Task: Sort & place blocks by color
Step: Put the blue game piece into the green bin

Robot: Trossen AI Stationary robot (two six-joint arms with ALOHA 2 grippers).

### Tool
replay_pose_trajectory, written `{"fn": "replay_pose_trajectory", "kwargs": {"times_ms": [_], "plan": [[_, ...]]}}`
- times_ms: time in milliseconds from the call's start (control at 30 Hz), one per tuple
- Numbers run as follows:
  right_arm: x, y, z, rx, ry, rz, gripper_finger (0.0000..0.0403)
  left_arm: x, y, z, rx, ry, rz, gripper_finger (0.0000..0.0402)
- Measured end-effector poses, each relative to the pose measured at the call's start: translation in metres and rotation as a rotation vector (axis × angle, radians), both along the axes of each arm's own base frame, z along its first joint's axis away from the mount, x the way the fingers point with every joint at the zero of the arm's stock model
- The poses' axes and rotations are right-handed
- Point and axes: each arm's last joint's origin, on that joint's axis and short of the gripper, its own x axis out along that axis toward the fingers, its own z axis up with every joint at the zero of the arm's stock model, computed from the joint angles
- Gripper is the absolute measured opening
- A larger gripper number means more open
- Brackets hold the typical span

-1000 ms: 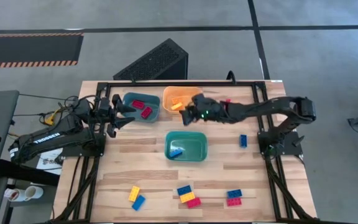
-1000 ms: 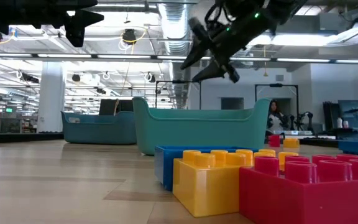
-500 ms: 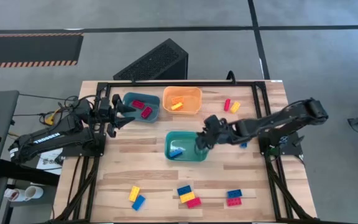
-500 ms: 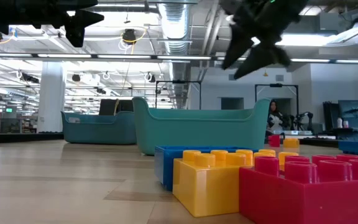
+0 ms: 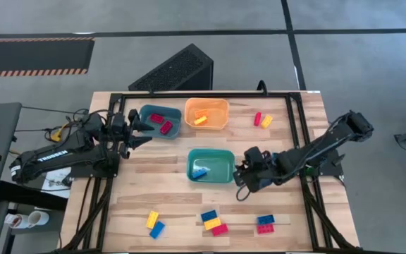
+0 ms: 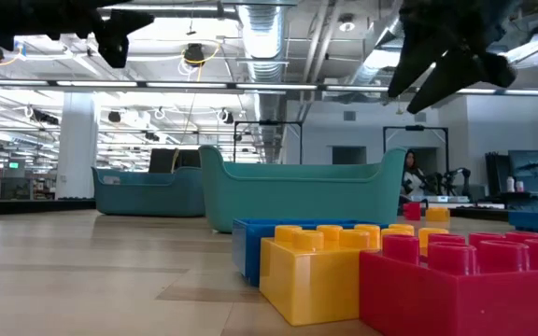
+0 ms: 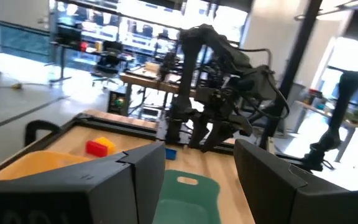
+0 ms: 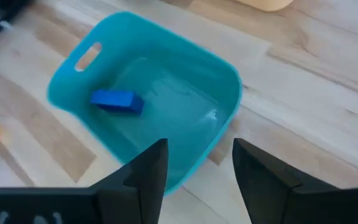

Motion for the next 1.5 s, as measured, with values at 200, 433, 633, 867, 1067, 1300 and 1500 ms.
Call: {"fn": "replay_pose_trajectory", "kwargs": {"times_ms": [200,433,633,867,1067,1300,1500], "plan": [[0.002,0.005,0.0,-0.072,-0.049,-0.015,0.0185,0.001,-0.003,0.002,0.029,-0.019,0.007,0.018],[0.005,-0.003,0.0,-0.095,-0.055,-0.056,0.0162,0.002,-0.006,0.002,0.04,-0.023,-0.011,0.018],[0.007,-0.022,-0.001,-0.126,-0.051,-0.172,0.0148,0.002,-0.007,0.002,0.07,-0.025,-0.017,0.018],[-0.001,-0.078,-0.009,-0.058,0.12,-0.458,0.0151,0.002,-0.007,0.002,0.064,-0.024,-0.018,0.018],[-0.006,-0.126,-0.021,-0.047,0.269,-0.502,0.0176,0.002,-0.007,0.002,0.07,-0.025,-0.017,0.018],[-0.015,-0.158,-0.042,-0.032,0.331,-0.49,0.0191,0.002,-0.007,0.001,0.071,-0.017,-0.017,0.018],[-0.032,-0.174,-0.066,0.043,0.371,-0.558,0.0181,0.002,-0.007,0.001,0.079,-0.017,-0.015,0.018]]}}
